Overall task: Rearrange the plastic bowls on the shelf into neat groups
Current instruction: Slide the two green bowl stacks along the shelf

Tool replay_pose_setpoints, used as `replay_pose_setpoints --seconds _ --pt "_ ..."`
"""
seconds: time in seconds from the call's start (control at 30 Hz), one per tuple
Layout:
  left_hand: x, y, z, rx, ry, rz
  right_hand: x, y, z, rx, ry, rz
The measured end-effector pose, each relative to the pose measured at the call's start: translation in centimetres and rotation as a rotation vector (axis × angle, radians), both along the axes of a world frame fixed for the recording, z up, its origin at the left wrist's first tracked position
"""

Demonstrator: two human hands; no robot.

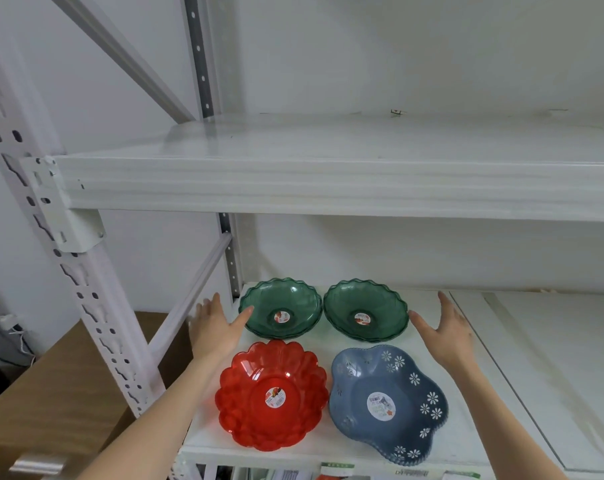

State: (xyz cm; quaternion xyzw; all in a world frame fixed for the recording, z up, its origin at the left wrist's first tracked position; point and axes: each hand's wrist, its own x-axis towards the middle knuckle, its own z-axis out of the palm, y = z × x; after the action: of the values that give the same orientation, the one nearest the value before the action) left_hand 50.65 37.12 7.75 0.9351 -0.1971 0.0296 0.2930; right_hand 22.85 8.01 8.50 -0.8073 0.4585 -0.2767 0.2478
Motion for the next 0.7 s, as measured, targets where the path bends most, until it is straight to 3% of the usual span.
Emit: replay_pose_setpoints --seconds 0.27,0.57,0.7 --pt "4.2 -4.1 -4.5 0.313 -0.094 -0.019 4.2 -5.1 -4.6 -0.053 0.240 0.045" --pt "8.0 -7.4 -10.7 0.303 0.093 -0.027 7.8 -9.3 -11.0 0.108 0.313 0.033" --pt "8.6 -7.7 -12.0 0.210 0.249 -0.043 8.9 -10.1 -12.9 0.263 0.247 0.034"
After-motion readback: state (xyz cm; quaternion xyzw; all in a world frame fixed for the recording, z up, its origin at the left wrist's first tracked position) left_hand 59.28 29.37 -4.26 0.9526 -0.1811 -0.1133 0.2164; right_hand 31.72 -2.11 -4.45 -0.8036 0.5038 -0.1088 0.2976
